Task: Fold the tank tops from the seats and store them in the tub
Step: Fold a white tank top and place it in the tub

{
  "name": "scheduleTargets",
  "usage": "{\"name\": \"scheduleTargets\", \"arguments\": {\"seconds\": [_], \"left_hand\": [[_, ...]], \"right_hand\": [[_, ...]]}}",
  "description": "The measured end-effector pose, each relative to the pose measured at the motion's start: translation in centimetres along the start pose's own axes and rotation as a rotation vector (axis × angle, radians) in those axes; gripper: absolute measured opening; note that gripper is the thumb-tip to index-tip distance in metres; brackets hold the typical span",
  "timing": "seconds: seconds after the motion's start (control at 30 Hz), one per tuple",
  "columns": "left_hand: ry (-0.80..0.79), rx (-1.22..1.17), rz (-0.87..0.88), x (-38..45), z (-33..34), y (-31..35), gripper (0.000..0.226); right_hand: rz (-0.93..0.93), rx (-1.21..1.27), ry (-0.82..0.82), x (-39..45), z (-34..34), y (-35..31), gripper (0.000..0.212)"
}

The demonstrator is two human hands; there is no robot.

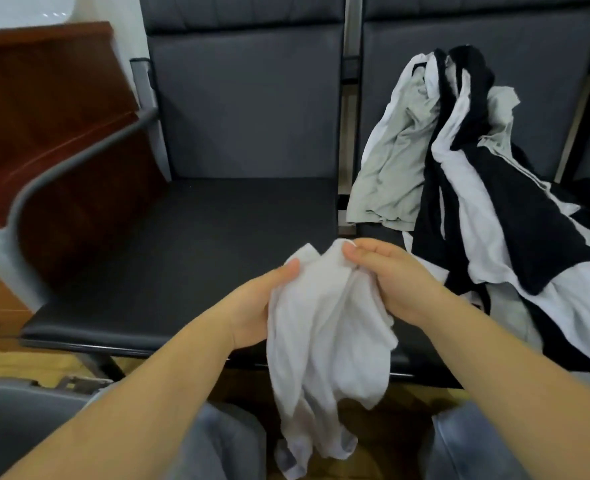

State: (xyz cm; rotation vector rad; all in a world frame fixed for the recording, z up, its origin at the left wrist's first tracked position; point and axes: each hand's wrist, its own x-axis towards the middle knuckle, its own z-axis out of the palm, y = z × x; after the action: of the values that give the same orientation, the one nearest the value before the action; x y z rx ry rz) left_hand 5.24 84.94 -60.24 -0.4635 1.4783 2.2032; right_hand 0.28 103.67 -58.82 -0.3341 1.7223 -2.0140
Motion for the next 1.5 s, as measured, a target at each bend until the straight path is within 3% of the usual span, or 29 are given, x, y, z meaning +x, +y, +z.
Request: {"name": "scheduleTargets", "arguments": {"seconds": [0.2, 0.37, 0.53, 0.67, 0.73, 0.8, 0.9, 1.07, 1.1, 1.2, 1.23, 1.3, 1.37, 1.43, 1.5], "left_hand": [[0.098, 0.028, 0.229, 1.0, 0.2, 0.1, 0.032], [0.166, 0.029, 0.305, 0.9, 0.2, 0.1, 0.041], [0.351, 0.590, 0.440, 1.3, 0.8, -0.4, 0.075], [0.310, 0.882, 0.405, 1.4, 1.1, -2.0, 0.100], [0.319, 1.036, 0.426, 1.3, 1.7, -2.5, 0.096], [0.325, 1.103, 0.518, 1.4, 2.4, -3.0, 0.073], [0.341, 1.000, 0.579, 1.2, 3.4, -3.6, 0.032], [0.162, 0.527, 0.382, 0.5, 3.6, -3.2, 0.027], [0.123, 0.416, 0.322, 0.5, 3.5, -3.1, 0.028], [0.076, 0.100, 0.256, -0.2, 3.5, -2.7, 0.031], [0.071, 0.032, 0.270, -0.5, 3.4, -2.4, 0.032], [0.099, -0.020, 0.307, -1.2, 3.1, -1.9, 0.032], [0.180, -0.030, 0.316, -1.8, 2.8, -1.5, 0.030], [0.251, -0.048, 0.324, -2.1, 2.5, -1.2, 0.035], [0.374, -0.077, 0.356, -2.3, 2.2, -0.8, 0.029]], "right_hand": [[-0.076, -0.219, 0.102, 0.5, -1.7, 1.3, 0.030], [-0.009, -0.141, 0.114, 1.0, -1.3, 1.2, 0.025], [0.021, -0.098, 0.124, 1.2, -0.8, 1.2, 0.025], [-0.037, -0.152, 0.140, 0.6, -0.1, 2.0, 0.022], [-0.079, -0.165, 0.184, 0.4, 0.2, 2.3, 0.020], [-0.118, -0.192, 0.250, 0.3, 0.3, 2.5, 0.017], [-0.210, -0.338, 0.313, -0.2, 0.2, 2.5, 0.015], [-0.164, -0.238, 0.253, -0.6, 0.2, 2.1, 0.015], [-0.103, -0.222, 0.224, -0.3, 0.2, 2.2, 0.026], [0.147, -0.164, 0.060, 0.2, 0.3, 2.7, 0.089], [0.196, -0.162, -0.035, 0.2, 0.2, 3.0, 0.097], [0.202, -0.315, -0.215, -0.2, 0.4, 3.5, 0.091], [0.172, -0.593, -0.346, -1.1, 0.8, 3.8, 0.069], [0.148, -0.779, -0.391, -1.4, 1.0, 4.1, 0.043], [0.178, -0.820, -0.394, -1.7, 1.0, 3.9, 0.030]]}}
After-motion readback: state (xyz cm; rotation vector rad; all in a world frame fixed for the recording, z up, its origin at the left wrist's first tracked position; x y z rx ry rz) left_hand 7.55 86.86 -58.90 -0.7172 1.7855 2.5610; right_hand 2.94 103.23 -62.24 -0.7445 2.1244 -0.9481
